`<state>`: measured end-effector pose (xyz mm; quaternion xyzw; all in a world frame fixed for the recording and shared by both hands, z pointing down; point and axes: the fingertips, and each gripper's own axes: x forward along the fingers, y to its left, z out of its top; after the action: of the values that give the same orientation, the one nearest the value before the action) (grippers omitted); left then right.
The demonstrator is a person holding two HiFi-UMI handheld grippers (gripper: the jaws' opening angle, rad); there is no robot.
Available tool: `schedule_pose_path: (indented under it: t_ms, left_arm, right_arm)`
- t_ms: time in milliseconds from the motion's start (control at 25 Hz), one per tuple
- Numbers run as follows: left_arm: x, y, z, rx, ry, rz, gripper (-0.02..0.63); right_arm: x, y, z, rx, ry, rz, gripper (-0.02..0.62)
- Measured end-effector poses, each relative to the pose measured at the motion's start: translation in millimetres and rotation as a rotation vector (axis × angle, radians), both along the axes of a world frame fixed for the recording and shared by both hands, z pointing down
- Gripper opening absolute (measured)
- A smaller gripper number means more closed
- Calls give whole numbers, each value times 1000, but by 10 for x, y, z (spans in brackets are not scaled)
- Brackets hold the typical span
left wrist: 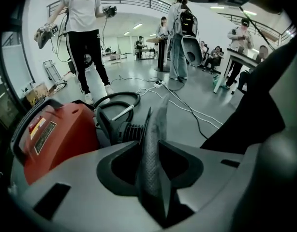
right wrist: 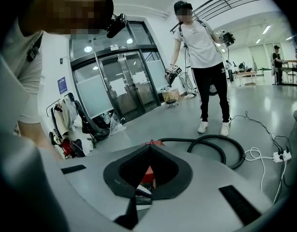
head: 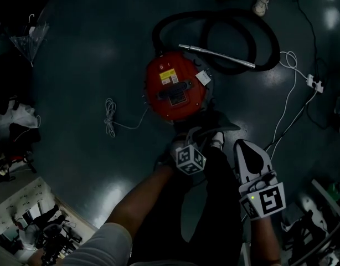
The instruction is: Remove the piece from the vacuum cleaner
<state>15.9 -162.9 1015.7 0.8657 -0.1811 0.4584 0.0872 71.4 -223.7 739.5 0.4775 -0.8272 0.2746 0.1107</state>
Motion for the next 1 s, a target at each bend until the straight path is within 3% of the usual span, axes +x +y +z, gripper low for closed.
schedule_pose_path:
  t_ms: [200, 560, 760, 1000]
  left_arm:
    - [8, 11, 20, 8, 24, -4, 35]
    - [2, 98, 14, -53, 93, -56, 26]
    - [100, 328, -58, -74, 132, 45, 26]
    - [94, 460, -521, -97, 165, 20, 26]
  right_arm:
    - [101, 26, 102, -15, 12, 0, 17]
    - [91, 70, 109, -39, 28, -23, 17]
    - [117, 154, 105, -56, 32, -26, 17]
    - [119, 258, -121, -66, 43, -11, 17]
